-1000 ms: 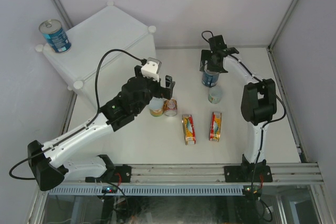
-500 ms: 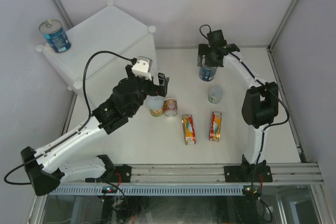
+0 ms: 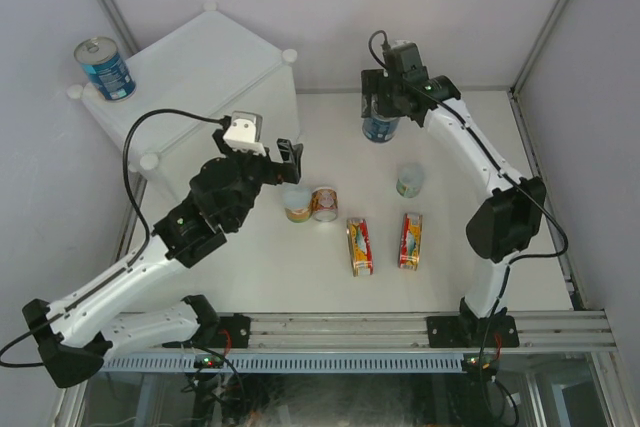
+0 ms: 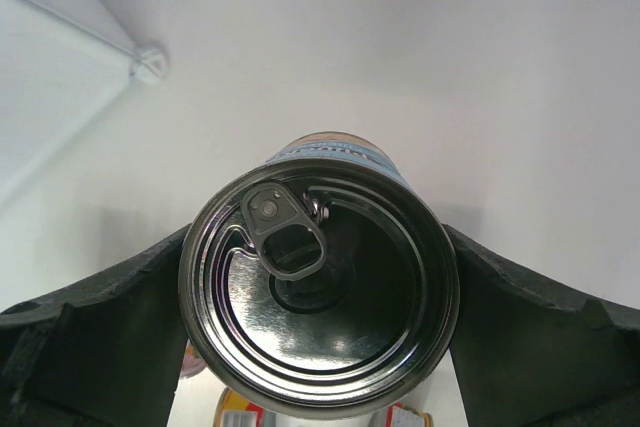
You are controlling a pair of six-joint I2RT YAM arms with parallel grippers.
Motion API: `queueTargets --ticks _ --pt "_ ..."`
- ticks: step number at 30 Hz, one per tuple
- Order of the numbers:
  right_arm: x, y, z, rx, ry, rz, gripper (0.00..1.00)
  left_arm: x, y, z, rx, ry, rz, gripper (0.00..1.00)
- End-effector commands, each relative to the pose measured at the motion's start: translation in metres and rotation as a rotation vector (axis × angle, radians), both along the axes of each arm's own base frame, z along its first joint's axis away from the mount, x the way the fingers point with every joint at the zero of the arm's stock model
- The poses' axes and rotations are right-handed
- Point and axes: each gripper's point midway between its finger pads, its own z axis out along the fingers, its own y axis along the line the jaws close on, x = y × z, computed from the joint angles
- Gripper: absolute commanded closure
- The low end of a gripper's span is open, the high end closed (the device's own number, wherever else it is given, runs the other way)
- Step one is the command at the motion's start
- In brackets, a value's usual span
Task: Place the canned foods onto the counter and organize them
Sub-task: Place the canned food at the center of the board.
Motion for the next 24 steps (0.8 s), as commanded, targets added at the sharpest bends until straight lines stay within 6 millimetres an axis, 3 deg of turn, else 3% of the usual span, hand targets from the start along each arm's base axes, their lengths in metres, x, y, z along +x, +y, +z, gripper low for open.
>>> queueTargets --ticks 1,9,19,24 --pt "-0.012 0.010 0.123 0.099 -0.295 0.024 1.00 -0.004 0.020 0.010 -0.050 -0.020 0.060 0.00" --pt "-0.065 0.039 0.142 0.091 -0.320 0.120 1.00 -0.018 0.037 0.015 -0.107 0.010 0.086 0.00" --pt "-0.143 0.083 0.129 0.096 -0.312 0.259 1.00 -0.036 0.063 0.011 -0.151 0.043 0.125 0.00" --pt "-0.182 0.115 0.119 0.114 -0.299 0.340 1.00 -0.040 0.073 0.012 -0.153 0.043 0.149 0.00"
